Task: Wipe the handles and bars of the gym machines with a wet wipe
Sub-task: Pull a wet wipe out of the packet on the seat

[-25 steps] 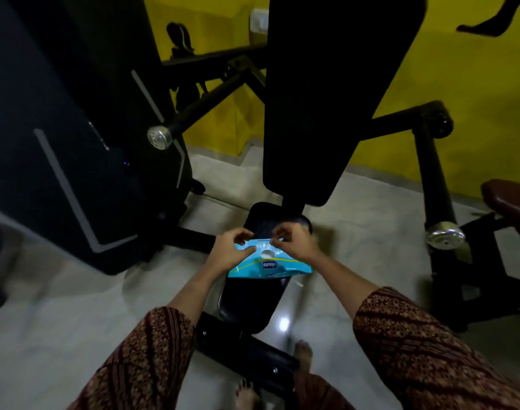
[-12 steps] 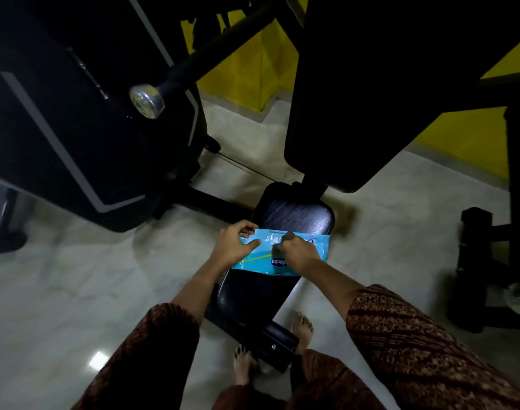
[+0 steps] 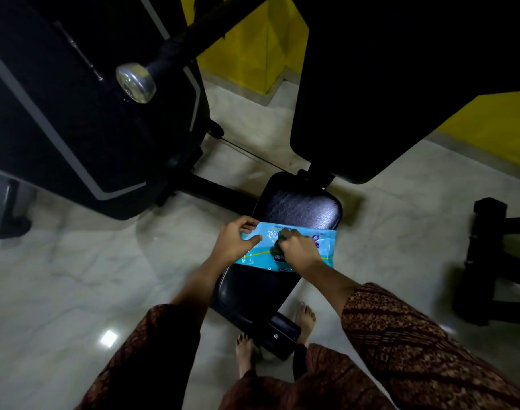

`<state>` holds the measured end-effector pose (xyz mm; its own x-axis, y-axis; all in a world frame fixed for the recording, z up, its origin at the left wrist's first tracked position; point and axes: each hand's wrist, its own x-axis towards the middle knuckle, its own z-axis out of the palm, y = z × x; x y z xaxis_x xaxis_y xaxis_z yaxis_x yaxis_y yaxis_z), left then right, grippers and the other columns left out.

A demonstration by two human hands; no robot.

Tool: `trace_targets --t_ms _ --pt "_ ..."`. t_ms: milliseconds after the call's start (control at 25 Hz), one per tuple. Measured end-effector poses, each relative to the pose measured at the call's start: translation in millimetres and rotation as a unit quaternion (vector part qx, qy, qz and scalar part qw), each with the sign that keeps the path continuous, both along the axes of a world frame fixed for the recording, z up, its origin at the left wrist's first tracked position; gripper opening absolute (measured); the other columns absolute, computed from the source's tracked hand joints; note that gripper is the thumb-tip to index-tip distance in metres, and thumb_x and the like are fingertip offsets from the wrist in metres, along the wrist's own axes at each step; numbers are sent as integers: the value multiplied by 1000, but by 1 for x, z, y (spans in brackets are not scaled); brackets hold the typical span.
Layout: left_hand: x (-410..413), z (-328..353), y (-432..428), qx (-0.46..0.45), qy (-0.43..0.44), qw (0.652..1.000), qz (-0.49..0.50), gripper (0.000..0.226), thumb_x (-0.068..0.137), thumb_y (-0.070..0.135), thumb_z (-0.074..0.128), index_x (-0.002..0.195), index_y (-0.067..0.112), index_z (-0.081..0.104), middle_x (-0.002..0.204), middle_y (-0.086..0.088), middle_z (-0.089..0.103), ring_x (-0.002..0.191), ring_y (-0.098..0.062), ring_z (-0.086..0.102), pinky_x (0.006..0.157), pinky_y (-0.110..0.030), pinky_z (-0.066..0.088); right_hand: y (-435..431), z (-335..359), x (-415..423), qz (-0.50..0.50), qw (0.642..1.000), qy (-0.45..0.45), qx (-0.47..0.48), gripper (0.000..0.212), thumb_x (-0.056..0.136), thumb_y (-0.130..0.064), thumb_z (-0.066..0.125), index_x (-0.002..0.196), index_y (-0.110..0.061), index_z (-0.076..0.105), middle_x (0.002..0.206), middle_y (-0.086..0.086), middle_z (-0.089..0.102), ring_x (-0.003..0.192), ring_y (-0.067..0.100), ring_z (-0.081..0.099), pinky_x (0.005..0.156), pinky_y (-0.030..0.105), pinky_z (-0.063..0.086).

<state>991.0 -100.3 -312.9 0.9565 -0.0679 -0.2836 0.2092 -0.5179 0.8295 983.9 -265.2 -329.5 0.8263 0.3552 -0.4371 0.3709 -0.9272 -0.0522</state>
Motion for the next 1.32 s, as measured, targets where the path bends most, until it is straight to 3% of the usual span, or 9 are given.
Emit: trace_targets --t_ms 160,240,320,520,720,920,1040,1200,1320 --pt "0 -3 -1 4 0 1000 1 29 74 0 72 101 0 63 89 -6 63 80 -13 56 72 -4 42 -7 3 -6 32 998 -36 29 40 44 -15 88 79 -8 69 82 7 65 66 22 65 39 27 46" --pt "1 -2 -2 2 -3 1000 0 30 74 0 72 102 0 63 90 -6 63 79 -12 56 72 -4 42 -13 -1 -9 1 996 -27 84 32 50 -20 84 75 -11 66 74 5 63 59 20 64 35 24 43" --pt "1 0 -4 1 -1 1000 2 30 74 0 72 102 1 63 88 -4 62 74 -7 54 70 -2 41 -17 8 -13 2 990 -62 128 27 61 -21 79 79 -9 63 76 7 63 61 24 65 37 25 44" --pt "1 3 -10 -3 -9 1000 -2 28 73 -1 72 100 2 64 86 -3 62 72 -1 54 69 -2 41 -21 24 -17 -91 983 -21 161 31 96 -27 44 117 -3 47 120 15 56 110 32 52 81 39 42" --pt "0 10 -13 -8 -21 1000 -16 28 74 1 72 100 5 64 87 -2 62 78 -10 56 70 -1 40 -16 28 -18 -114 980 1 161 35 99 -27 38 129 -9 41 131 12 53 116 30 51 86 37 40" --pt "-7 13 -9 -2 -20 1000 -16 27 74 2 72 100 7 64 86 -1 62 79 -11 56 69 0 40 -13 24 -22 -104 978 4 179 30 95 -20 47 122 -11 56 126 10 53 116 28 51 88 38 44" --pt "-11 18 -7 4 -24 1000 -13 27 74 3 72 99 8 64 86 -1 62 78 -11 55 68 0 39 -14 34 -25 -172 953 -43 245 26 95 -15 45 117 -5 56 120 14 52 107 35 53 81 41 42" --pt "-12 36 -9 3 -44 999 -25 27 74 1 72 99 7 65 88 1 63 77 -11 56 65 -1 41 -17 59 -32 -216 929 -105 283 47 94 -40 32 106 -1 53 110 19 50 93 38 55 73 41 42" --pt "-12 62 -17 -9 -66 997 -40 29 75 2 72 102 5 65 89 1 62 79 -11 56 68 0 41 -23 84 -40 -261 900 -153 313 45 94 -38 32 103 1 54 107 22 53 95 38 55 77 41 38"
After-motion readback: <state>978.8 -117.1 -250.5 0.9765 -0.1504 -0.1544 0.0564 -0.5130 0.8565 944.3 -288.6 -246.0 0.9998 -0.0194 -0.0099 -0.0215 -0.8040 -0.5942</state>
